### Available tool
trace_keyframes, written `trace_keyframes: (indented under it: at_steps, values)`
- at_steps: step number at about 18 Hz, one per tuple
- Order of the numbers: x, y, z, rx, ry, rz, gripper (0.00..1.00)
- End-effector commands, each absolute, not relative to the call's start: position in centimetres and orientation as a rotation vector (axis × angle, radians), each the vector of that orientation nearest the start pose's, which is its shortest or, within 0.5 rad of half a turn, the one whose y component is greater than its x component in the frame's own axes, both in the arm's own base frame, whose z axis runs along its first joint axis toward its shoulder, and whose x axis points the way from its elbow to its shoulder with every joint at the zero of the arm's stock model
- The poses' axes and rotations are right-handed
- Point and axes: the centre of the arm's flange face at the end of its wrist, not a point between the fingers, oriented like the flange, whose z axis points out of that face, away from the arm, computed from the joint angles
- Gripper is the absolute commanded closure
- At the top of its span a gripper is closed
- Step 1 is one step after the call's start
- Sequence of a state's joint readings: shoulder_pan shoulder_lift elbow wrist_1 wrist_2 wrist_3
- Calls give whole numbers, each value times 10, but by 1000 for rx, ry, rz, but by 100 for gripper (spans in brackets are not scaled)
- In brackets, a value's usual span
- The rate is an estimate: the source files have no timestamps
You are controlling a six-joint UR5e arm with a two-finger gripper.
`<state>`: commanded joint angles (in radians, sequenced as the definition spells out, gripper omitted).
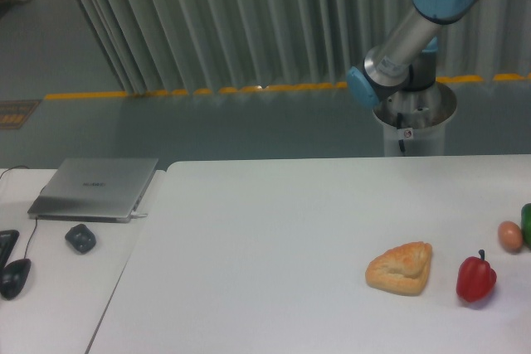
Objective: Place the yellow pepper on the table
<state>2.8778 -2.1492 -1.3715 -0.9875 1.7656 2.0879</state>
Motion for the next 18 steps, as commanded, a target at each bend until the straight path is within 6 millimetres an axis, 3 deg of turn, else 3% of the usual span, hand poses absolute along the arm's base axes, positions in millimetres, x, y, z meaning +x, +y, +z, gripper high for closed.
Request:
trace_keyframes:
  at_steps: [3, 10, 14, 15, 18]
  values:
    - [-649, 298, 320, -3121, 1145, 273, 49]
    - [-585, 347, 374, -3159, 972, 182, 52]
    - [-538, 388, 392, -3131, 880, 145, 52]
    - [-518, 411, 393, -3115, 821, 137, 52]
    - [-480, 447, 396, -3095, 710, 114, 52]
